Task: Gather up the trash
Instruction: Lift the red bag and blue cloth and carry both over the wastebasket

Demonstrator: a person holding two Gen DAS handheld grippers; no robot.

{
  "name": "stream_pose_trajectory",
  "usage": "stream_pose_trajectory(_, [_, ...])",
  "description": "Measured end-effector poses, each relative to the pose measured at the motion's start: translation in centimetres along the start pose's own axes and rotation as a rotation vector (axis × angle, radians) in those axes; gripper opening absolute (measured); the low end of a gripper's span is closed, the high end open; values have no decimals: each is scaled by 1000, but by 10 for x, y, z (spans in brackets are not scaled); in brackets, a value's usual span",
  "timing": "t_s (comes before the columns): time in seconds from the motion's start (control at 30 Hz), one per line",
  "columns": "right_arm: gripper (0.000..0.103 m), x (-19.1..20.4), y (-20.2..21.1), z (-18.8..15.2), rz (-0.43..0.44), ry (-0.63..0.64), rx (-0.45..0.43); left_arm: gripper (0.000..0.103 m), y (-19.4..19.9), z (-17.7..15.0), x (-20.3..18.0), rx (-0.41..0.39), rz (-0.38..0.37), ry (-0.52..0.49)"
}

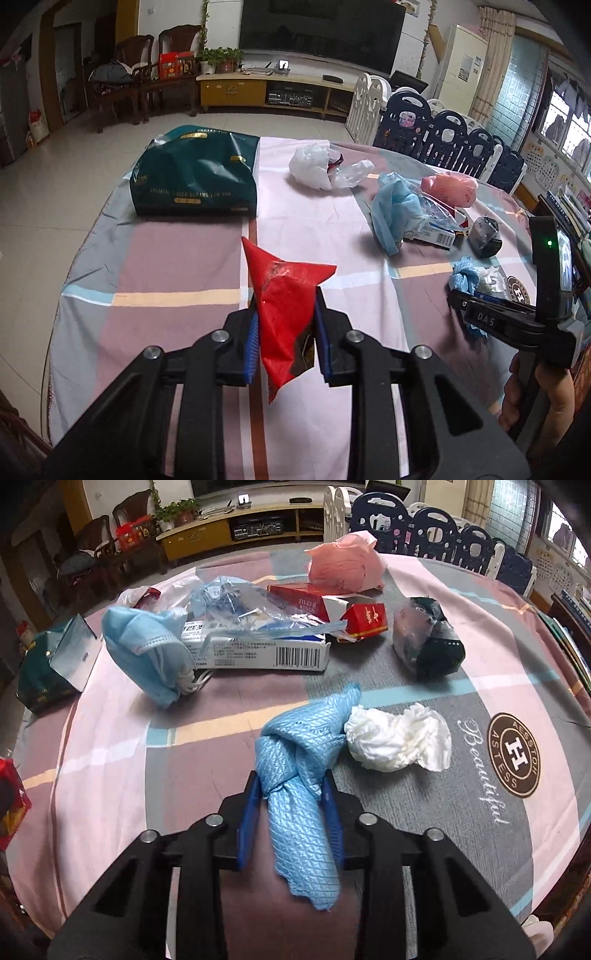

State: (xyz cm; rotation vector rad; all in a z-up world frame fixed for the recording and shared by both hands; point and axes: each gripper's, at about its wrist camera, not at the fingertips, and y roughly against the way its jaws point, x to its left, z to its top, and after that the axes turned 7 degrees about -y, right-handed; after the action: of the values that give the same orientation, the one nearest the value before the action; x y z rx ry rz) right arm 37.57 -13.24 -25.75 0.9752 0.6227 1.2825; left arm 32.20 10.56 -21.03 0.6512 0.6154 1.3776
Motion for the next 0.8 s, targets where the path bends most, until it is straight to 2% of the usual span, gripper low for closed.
stream_pose_trajectory(0.1, [22, 2, 10, -5, 48, 6, -1, 26, 0, 1, 1, -3, 1, -5])
stream_pose_trajectory(0.3, [21, 18, 45, -22, 134, 56, -22, 26, 1, 1, 1, -3, 11, -6])
stream_pose_trajectory(0.47, [21, 37, 58, -44, 112, 156, -22, 26, 1, 0, 2, -1, 13, -4])
stream_pose_trajectory(0.53, [21, 40, 54, -50, 99, 180, -3, 26, 1, -1, 3, 3, 13, -1])
stream_pose_trajectory(0.6, [22, 40, 49, -54, 129, 172, 35, 26, 0, -1, 4, 7, 15, 1])
stream_pose_trajectory(0.67, [34, 36, 47, -55, 175, 140, 58, 26, -1, -1, 6, 12, 16, 7])
stream_pose_trajectory(0.73, [62, 30, 49, -56, 196, 92, 53, 26, -1, -2, 8, 17, 16, 13])
stream_pose_trajectory(0.8, [64, 23, 50, -53, 198, 48, 41, 26, -2, -2, 9, 21, 16, 17])
